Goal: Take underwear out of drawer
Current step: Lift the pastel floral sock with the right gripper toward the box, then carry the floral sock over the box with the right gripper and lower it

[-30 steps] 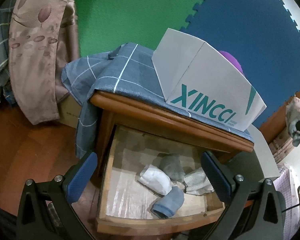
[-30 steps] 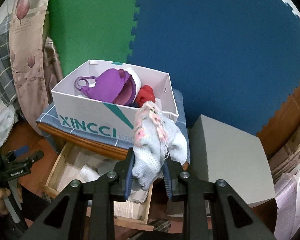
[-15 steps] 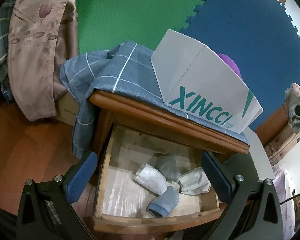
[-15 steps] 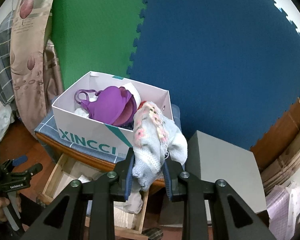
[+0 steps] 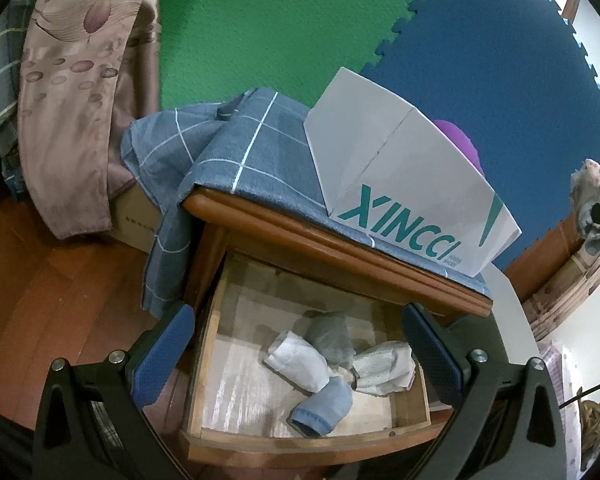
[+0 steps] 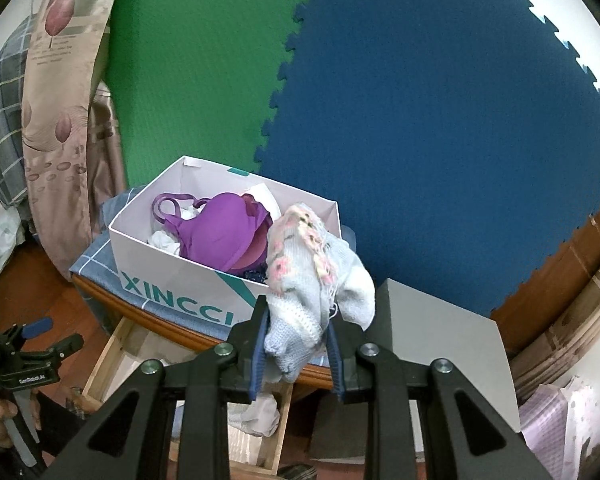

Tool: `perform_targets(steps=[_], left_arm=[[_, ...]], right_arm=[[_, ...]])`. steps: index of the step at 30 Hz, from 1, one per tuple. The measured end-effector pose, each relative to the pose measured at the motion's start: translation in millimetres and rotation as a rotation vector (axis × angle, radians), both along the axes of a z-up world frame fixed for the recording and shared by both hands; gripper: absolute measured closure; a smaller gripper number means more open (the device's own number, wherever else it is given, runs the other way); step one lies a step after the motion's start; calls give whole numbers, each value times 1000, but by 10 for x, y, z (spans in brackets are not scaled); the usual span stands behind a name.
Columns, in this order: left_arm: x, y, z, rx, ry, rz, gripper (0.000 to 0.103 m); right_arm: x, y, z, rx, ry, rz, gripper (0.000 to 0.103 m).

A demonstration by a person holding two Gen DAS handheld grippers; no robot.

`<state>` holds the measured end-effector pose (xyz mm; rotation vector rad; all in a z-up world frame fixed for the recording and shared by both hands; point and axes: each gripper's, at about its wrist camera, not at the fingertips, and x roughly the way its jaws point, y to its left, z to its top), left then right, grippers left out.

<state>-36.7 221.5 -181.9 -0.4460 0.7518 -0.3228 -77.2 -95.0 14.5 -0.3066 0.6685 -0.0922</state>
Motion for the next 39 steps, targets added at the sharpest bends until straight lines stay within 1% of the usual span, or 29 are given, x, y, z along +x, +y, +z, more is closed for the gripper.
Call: perform_targets(steps=[11,22,26,34,39], left_arm=[[6,37,16,-13,5,5,1],[18,32,-20,-12,20,4,1],[26,18,-34,-13,25,3,1],[28,15,-54,-12,35,3,1],[33,14,-83,-11,47,3,1]], right_arm=[[85,8,39,-22,-7,-5,77],[263,-53,-72,-36,10,-30,77],[318,-53,-120,-56,14,-35,77],[422,-99,-179,-45,22,-38,77],[527,-216,-68,22,-8,-37,77]])
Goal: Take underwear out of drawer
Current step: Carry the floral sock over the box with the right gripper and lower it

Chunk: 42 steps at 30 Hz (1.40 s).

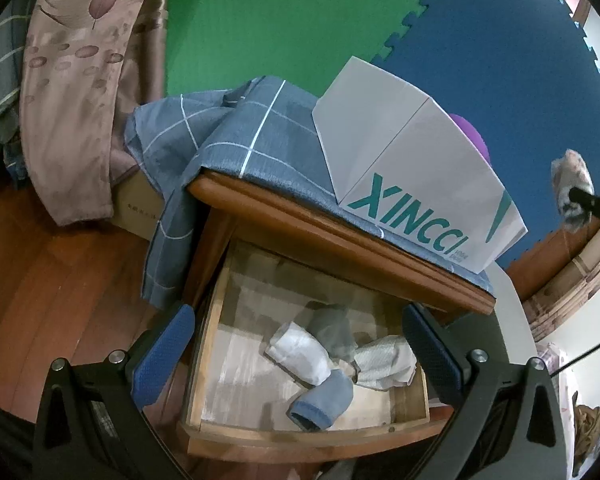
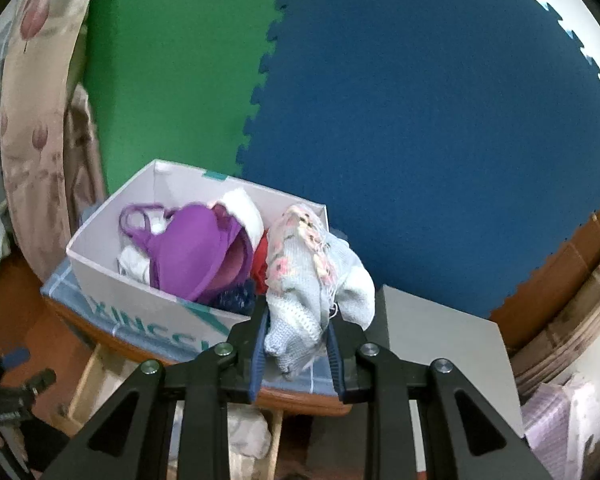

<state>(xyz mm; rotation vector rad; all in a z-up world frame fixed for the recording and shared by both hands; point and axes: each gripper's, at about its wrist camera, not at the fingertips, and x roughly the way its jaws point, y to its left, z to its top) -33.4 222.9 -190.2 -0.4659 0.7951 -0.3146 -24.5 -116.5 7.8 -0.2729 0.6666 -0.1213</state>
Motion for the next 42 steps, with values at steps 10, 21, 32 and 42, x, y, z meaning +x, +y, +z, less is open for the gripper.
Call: perform_targets(steps=[10,21,32,42], left_arm=[[20,-43,-42,0,19,-19,1],[69,-32,-88,-35,52,-24,1],[76,-148,-121,-7,62,-55,1],[99,-170,-150,10,77,-53,1]], right_arm=[[564,-189,284,101,-32,6,77],[1178,-414,-413,254,135,-44,77],[1234,-557,-904,271,227,-62,77],[1198,-568,-967,229,222,-61,75]])
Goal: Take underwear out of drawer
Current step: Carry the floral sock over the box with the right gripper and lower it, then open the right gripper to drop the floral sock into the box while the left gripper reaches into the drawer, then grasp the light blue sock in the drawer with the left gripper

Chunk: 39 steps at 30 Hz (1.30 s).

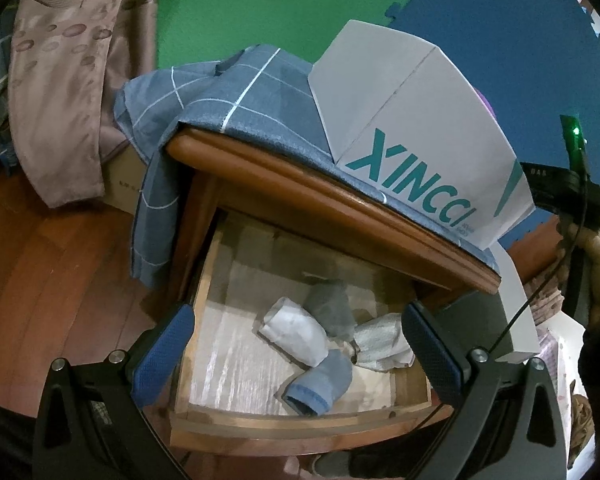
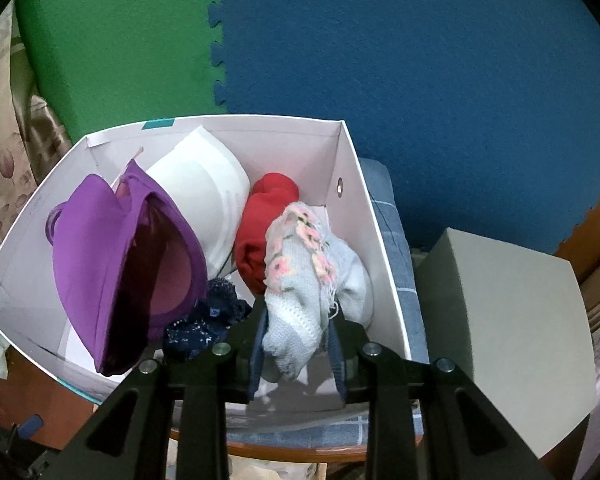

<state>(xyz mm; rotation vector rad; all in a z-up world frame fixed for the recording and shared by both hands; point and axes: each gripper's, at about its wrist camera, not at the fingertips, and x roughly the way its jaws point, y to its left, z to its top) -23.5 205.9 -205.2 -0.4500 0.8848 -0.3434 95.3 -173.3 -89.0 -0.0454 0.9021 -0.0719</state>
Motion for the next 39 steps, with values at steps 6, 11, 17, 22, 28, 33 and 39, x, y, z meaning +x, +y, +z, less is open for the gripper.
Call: perform_targets(steps=[6,11,17,22,28,33,39], left_arm=[[0,-14,-33,27,1,5,1],[-16,-36,-55,70,-4,8,1],[-34,-143,-82,140,-25,-29,1],[-18,-414,-204,210,9,-149,1],[115,-984,-339,285,123,-312,1],[333,-1671,-670,476,280,-409,1],[349,-2324,-1162,745,396,-586,11]], right_arm=[[-25,25,17,-7,-30,0,51],[-192,-5,145,32,-91,13,42],[-1109,-161,579,-45,-375,28,18],[-1690,-566,-30,-3,-272,51,18],[-1986,-766,-493,52,-261,19,18],[-1890,-761,-537,66,-252,40,18],[-2011,-758,-488,46,-284,61,18]])
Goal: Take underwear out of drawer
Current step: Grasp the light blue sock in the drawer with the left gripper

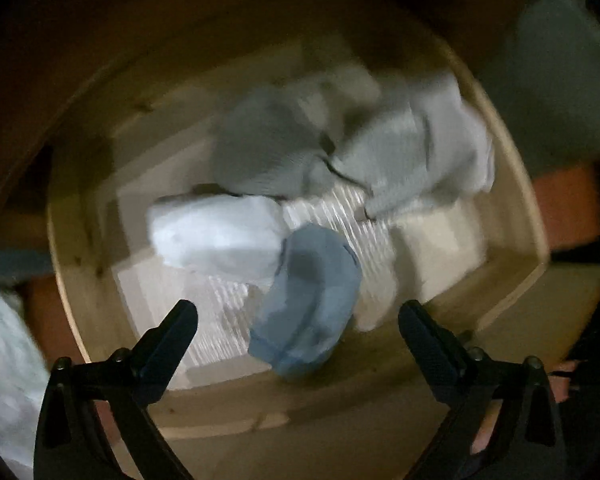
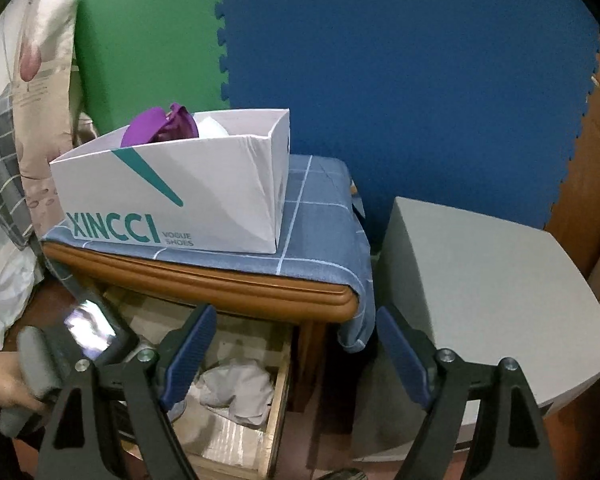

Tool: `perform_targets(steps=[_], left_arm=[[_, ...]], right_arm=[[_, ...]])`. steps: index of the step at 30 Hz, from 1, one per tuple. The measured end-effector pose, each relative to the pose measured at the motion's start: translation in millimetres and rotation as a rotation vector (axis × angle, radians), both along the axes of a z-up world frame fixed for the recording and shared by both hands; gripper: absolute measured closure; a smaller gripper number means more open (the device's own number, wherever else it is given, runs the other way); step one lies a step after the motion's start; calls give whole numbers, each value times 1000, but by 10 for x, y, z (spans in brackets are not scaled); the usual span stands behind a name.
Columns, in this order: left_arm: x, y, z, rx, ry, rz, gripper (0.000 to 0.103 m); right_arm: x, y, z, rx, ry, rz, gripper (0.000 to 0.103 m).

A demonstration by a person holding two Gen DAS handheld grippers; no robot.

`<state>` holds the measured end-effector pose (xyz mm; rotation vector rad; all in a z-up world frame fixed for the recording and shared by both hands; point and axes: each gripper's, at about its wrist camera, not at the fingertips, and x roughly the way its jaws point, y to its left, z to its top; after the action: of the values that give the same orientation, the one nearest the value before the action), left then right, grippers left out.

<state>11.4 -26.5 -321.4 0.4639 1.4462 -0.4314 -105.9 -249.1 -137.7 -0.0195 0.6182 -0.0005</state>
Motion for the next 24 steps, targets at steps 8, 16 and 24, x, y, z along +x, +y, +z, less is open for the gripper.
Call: perform_targets(steps=[8,16,24], left_arm=[[210,-188,-428,142,145,50,17],[218,-169,-651,194,242,39,54],[-245,-180,5,83,-6,-76,74]], right_arm=[[11,-66,-9,41,0,0,18],[16,9,-18,24,1,27,18],[27,36,-37,1,6,25,18]])
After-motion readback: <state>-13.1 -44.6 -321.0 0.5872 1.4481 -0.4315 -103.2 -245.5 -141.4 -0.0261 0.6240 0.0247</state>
